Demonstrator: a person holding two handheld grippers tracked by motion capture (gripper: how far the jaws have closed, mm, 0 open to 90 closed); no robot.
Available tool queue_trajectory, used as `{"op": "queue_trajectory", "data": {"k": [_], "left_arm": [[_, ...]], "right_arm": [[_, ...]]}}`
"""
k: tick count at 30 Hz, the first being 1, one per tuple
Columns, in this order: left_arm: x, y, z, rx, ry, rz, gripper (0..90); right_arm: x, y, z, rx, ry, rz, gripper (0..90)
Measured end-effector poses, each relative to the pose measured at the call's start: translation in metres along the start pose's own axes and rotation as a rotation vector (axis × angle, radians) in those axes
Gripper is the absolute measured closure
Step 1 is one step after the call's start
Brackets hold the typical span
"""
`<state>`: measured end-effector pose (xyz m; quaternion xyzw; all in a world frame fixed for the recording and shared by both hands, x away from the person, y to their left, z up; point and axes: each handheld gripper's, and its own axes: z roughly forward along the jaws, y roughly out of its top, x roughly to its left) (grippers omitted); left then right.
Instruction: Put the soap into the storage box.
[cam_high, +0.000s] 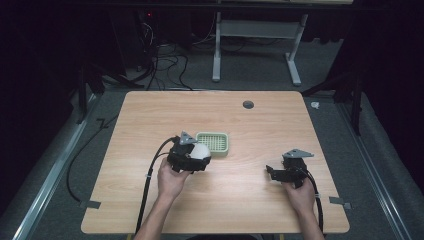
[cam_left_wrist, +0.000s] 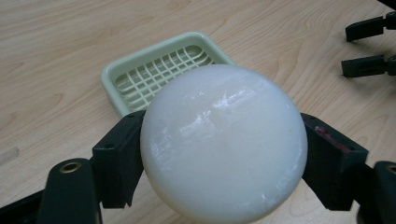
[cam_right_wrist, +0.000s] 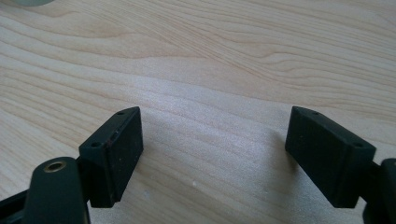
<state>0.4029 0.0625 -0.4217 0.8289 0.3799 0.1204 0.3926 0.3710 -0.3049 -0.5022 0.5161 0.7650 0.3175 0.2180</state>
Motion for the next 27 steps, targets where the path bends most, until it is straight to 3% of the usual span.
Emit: {"op": "queue_trajectory", "data": {"k": [9, 16, 23, 27], "left_arm": [[0.005, 0.015, 0.011, 0.002, 0.010, 0.013, 24.5], [0.008, 0.029, 0.024, 0.012, 0.028, 0.053, 24.5], [0.012, 0.036, 0.033, 0.006, 0.021, 0.053, 24.5], [0.013, 0.039, 0.042, 0.023, 0.046, 0.058, 24.5]], "right_arm": [[0.000, 0.000, 0.000, 0.002, -0.001, -0.002, 19.9], [0.001, 0.000, 0.000, 0.003, -0.004, -0.004, 20.0], [0.001, 0.000, 0.000, 0.004, -0.007, -0.001, 20.0], [0.001, 0.000, 0.000, 0.002, -0.009, 0.000, 20.0]]}}
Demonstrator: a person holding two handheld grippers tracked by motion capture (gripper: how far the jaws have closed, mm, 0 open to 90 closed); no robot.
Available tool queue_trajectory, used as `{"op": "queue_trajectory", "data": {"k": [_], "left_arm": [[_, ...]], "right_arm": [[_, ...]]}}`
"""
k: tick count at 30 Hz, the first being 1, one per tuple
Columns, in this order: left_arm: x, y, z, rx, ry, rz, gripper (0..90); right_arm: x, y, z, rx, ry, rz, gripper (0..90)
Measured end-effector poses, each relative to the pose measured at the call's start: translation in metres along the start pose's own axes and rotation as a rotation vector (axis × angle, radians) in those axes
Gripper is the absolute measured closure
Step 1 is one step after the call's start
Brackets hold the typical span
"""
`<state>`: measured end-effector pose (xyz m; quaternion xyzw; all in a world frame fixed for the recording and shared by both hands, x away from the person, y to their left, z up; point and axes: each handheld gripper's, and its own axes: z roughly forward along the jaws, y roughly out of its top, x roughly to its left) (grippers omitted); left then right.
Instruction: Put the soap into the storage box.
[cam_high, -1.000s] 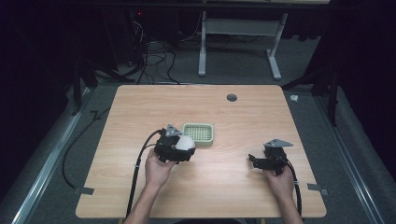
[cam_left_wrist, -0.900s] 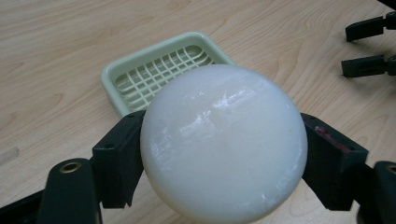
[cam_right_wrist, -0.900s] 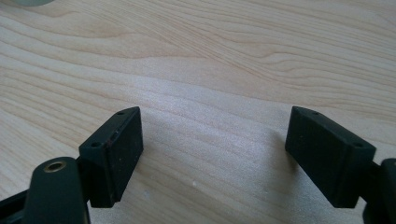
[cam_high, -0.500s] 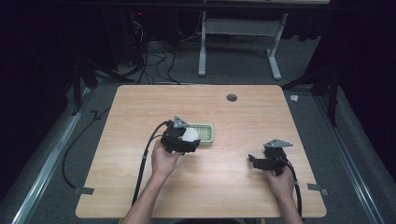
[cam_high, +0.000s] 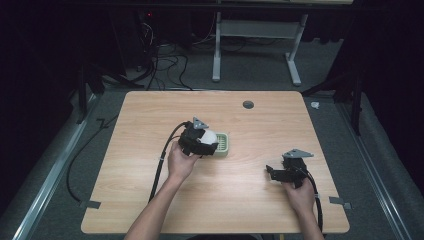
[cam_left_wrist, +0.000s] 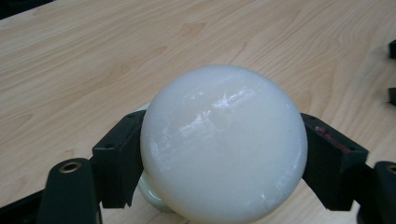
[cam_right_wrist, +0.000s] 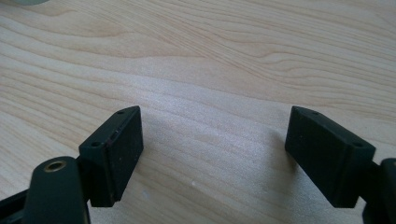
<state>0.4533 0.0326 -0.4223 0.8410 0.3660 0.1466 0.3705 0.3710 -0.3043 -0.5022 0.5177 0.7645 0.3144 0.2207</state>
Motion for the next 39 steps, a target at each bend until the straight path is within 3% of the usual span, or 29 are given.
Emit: {"op": "queue_trajectory", "data": {"k": [3, 10, 13, 17, 25, 39], "left_arm": [[0.005, 0.003, 0.008, 0.005, -0.013, -0.034, 24.4], [0.007, 0.005, 0.020, 0.018, 0.005, -0.043, 24.4], [0.011, 0.004, 0.027, 0.030, 0.018, -0.065, 24.4], [0.014, 0.002, 0.035, 0.043, 0.050, -0.063, 24.4], [0.017, -0.002, 0.047, 0.066, 0.057, -0.079, 24.4], [0.012, -0.006, 0.063, 0.097, 0.063, -0.068, 24.4]], "right_arm": [[0.000, 0.000, 0.000, -0.001, 0.001, 0.000, 20.1], [0.000, 0.000, 0.000, -0.002, 0.001, -0.002, 20.1], [0.000, 0.000, 0.000, -0.002, 0.001, 0.000, 20.1], [0.000, 0.000, 0.000, -0.002, 0.002, 0.000, 20.1], [0.000, 0.000, 0.000, -0.002, 0.002, 0.000, 20.1], [-0.001, 0.000, 0.000, -0.003, 0.003, 0.000, 20.1]]}}
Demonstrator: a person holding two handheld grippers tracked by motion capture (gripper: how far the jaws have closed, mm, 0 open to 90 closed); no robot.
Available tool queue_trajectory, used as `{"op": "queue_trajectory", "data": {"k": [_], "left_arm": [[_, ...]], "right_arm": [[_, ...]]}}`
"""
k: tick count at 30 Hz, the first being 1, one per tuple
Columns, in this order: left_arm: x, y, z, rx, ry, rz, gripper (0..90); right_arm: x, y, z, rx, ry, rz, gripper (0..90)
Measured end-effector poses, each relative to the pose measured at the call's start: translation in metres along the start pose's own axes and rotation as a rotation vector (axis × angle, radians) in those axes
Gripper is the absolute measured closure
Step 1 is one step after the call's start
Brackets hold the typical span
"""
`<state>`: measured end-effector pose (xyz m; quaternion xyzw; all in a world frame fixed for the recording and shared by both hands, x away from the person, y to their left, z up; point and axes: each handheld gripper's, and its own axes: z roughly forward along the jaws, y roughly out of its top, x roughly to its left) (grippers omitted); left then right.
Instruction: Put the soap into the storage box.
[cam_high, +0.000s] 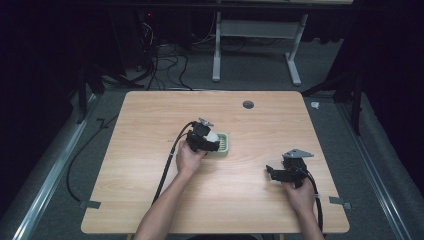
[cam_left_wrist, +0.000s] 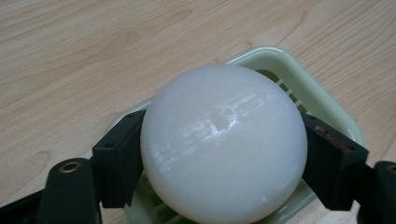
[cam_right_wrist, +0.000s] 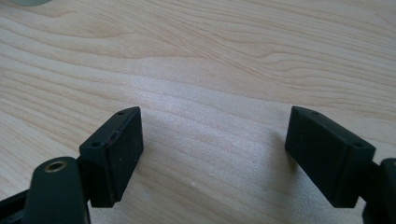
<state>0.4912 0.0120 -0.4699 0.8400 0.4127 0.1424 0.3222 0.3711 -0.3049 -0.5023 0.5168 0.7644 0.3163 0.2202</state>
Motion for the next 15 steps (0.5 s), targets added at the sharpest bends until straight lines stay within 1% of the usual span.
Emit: {"op": "queue_trajectory", "data": {"k": [6, 9, 11, 12, 15], "left_arm": [[-0.0011, -0.0007, 0.0036, 0.012, 0.008, 0.005, 24.3], [-0.0024, -0.0006, 0.0039, 0.015, 0.016, 0.016, 24.2], [-0.0033, -0.0005, 0.0035, 0.013, 0.024, 0.024, 24.0], [-0.0046, 0.0003, 0.0017, -0.001, 0.032, 0.024, 23.6], [-0.0042, 0.0019, -0.0012, -0.013, 0.023, 0.014, 22.5]], "right_arm": [[0.0001, -0.0001, -0.0001, 0.001, 0.001, 0.000, 20.0], [0.0002, -0.0001, -0.0002, 0.001, 0.001, 0.000, 20.1], [0.0000, -0.0002, -0.0004, 0.001, 0.003, 0.000, 20.0], [0.0001, -0.0002, -0.0004, 0.002, 0.002, 0.001, 20.0], [0.0000, -0.0002, -0.0002, 0.001, 0.002, 0.000, 20.0]]}}
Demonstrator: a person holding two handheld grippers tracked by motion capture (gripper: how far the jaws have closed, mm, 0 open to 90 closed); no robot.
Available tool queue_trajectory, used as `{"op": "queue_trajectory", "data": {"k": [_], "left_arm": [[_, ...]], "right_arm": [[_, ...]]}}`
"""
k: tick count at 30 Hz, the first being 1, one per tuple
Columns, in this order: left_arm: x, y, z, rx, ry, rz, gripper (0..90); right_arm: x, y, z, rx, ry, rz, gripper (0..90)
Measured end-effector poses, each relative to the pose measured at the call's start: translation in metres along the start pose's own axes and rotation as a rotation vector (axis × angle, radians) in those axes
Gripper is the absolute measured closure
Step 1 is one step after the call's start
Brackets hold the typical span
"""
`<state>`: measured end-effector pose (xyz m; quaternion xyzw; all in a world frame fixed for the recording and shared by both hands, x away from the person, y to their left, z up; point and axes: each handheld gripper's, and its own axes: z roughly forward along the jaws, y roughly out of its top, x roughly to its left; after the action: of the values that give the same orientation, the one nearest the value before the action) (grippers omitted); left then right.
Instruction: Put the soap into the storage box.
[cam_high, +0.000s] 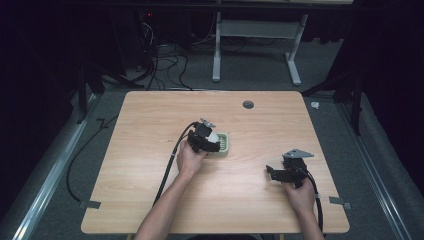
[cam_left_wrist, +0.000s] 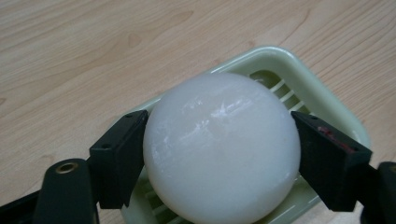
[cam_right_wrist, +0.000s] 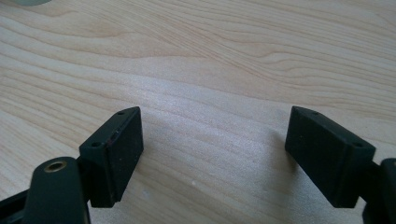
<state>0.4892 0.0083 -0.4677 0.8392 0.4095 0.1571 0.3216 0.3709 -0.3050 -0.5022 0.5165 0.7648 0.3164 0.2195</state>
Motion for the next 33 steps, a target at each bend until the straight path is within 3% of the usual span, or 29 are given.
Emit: {"op": "queue_trajectory", "data": {"k": [6, 19, 25, 33], "left_arm": [[0.001, 0.001, -0.004, 0.001, -0.004, -0.011, 16.9], [0.014, 0.003, -0.028, -0.036, -0.027, -0.028, 15.7], [0.021, -0.002, -0.044, -0.071, -0.054, -0.054, 15.9], [0.029, -0.011, -0.061, -0.090, -0.054, -0.063, 16.0]], "right_arm": [[0.000, 0.000, 0.000, 0.001, 0.001, 0.000, 20.0], [0.000, 0.000, 0.000, 0.001, 0.000, 0.001, 20.0], [0.000, 0.000, 0.000, 0.001, -0.001, 0.000, 20.0], [0.000, 0.000, 0.000, 0.002, -0.002, 0.000, 20.0]]}}
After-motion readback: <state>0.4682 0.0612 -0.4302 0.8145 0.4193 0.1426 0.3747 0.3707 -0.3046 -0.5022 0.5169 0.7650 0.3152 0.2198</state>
